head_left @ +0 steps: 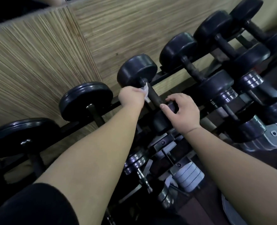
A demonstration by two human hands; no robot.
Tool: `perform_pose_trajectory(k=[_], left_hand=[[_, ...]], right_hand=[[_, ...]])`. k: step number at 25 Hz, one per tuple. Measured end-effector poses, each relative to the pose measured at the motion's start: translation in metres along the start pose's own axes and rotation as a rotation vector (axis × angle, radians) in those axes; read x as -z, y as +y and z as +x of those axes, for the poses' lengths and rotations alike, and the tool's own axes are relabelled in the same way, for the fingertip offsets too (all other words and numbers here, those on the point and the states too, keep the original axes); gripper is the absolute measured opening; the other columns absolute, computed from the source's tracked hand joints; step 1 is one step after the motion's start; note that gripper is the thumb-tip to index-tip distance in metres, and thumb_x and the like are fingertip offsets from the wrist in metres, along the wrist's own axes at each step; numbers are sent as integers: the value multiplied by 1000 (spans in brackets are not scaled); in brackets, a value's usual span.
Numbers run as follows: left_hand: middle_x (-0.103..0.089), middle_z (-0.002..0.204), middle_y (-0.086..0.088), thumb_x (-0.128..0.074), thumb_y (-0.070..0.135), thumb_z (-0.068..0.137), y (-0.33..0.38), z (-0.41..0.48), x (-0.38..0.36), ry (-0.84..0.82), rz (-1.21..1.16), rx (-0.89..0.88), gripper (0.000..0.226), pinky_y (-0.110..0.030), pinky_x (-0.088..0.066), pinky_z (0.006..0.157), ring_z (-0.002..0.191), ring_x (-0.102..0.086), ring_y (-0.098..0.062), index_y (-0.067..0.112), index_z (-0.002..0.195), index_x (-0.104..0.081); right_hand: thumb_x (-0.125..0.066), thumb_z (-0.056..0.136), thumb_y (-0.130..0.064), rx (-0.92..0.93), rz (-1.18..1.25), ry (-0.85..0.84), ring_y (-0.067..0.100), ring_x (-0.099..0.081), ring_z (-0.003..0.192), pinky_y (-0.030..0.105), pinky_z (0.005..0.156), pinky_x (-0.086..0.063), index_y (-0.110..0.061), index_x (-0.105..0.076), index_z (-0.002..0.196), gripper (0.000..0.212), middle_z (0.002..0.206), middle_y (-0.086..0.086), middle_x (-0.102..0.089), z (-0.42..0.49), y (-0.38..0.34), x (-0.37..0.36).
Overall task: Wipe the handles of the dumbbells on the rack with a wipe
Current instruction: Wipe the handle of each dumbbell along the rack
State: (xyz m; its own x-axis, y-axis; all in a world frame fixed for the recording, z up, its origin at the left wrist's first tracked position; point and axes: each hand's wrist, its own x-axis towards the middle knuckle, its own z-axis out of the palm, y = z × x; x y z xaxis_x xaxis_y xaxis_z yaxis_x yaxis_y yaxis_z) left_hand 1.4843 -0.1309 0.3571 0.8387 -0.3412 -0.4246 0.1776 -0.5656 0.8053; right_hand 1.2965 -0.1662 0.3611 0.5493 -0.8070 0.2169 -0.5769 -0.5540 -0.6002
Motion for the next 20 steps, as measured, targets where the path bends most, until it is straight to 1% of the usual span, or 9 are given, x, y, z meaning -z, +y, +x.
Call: perform_pose_trajectory(k=[2, 5, 6, 8, 12, 14, 16, 18, 20], left_hand=[[-76, 68, -3, -79, 42, 83, 3, -5, -5, -23, 12, -58, 30, -33, -65, 73, 72, -76, -23, 13, 74, -80], [-74, 82, 8, -82, 17, 85, 6, -20, -3, -45, -64, -110, 3, -18, -54, 69, 81, -71, -14, 18, 84, -79], [-69, 83, 12, -79, 11, 86, 3, -24, -3, -49, -50, -151, 12, -17, -52, 70, 83, -67, -11, 22, 90, -78], [-64, 82, 18, -74, 4, 88, -5, -30, -4, -41, -48, -204, 23, -18, -52, 75, 84, -65, -9, 19, 105, -81], [-74, 97, 6, -77, -1, 88, -15, -29, -10, 0, -201, -97, 28, 0, -44, 57, 76, -65, 1, 13, 112, -80], [-76, 96, 6, -80, 3, 87, -12, -26, -14, 28, -243, -113, 24, -4, -49, 64, 79, -68, -2, 13, 110, -81], [-77, 97, 5, -83, 9, 85, -1, -21, -18, 74, -227, -153, 16, -18, -57, 78, 85, -73, -8, 19, 98, -83], [-77, 100, 3, -80, 7, 86, 6, -16, -23, 81, -148, -197, 23, -24, -59, 81, 83, -72, -9, 29, 80, -80], [-76, 104, 1, -76, 8, 89, 5, -15, -25, 103, -14, -249, 21, -24, -59, 80, 84, -72, -11, 28, 84, -81]], right_hand=[[-60, 87, -58, 7, 2, 27, 17, -62, 110, 32, 94, -47, -24, -72, 104, 40, 109, -8, -71, 0, 2, -2], [-59, 87, -59, 17, 12, 54, 16, -62, 110, 31, 92, -48, -24, -72, 104, 41, 110, -8, -71, -1, 2, -4], [-59, 87, -59, 24, 17, 63, 15, -62, 109, 30, 91, -48, -23, -71, 103, 41, 110, -8, -71, -1, 2, -4], [-60, 87, -58, 30, 27, 72, 15, -62, 109, 30, 91, -48, -23, -71, 103, 40, 109, -9, -71, -1, 2, -5], [-58, 88, -57, 22, 18, 74, 14, -61, 108, 26, 90, -44, -23, -70, 102, 39, 107, -9, -70, 0, 4, -6], [-56, 88, -57, 28, 11, 71, 14, -60, 107, 28, 90, -45, -22, -70, 101, 40, 106, -9, -69, 0, 4, -6], [-55, 89, -56, 35, -6, 65, 15, -60, 105, 27, 88, -43, -21, -69, 101, 40, 103, -8, -68, 0, 5, -6], [-55, 90, -55, 39, -13, 63, 15, -59, 103, 24, 87, -39, -20, -69, 100, 40, 102, -7, -68, 0, 6, -6], [-55, 90, -54, 42, -19, 68, 14, -58, 102, 23, 85, -37, -20, -68, 98, 38, 100, -7, -68, 0, 7, -7]])
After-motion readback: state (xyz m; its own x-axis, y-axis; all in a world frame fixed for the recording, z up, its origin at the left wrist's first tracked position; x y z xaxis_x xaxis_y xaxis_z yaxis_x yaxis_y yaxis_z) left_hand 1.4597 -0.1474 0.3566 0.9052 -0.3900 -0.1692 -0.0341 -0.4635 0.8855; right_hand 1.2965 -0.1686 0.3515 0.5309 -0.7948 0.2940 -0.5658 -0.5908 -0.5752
